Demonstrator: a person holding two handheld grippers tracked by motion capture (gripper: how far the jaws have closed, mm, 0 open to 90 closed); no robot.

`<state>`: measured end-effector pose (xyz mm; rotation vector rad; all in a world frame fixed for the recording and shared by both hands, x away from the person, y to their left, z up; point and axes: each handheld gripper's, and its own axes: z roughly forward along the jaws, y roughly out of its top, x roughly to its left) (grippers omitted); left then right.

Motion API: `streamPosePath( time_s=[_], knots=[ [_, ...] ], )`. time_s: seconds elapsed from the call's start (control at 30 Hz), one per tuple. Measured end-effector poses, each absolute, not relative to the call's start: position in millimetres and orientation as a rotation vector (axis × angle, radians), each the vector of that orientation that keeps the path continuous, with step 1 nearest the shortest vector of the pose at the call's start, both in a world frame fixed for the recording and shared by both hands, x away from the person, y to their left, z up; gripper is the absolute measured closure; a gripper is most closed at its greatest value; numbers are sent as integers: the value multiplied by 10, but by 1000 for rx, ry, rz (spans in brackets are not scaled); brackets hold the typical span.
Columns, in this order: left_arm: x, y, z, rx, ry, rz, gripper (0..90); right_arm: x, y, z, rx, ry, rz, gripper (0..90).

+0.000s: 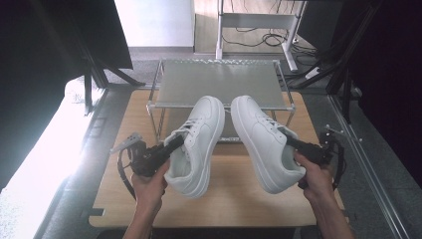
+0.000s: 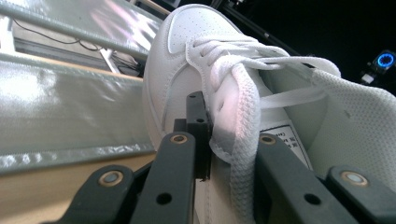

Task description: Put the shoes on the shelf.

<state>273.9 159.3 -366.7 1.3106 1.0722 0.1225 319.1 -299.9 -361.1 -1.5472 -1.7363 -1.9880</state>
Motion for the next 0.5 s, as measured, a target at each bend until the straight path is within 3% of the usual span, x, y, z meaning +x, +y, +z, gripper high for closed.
streamPosePath(
  time_s=[0.5],
  knots=[
    [3126,1532,-3430,1247,1126,192,839,3565,-2714,-3346,-1663,-1670,-2052,836]
  ],
)
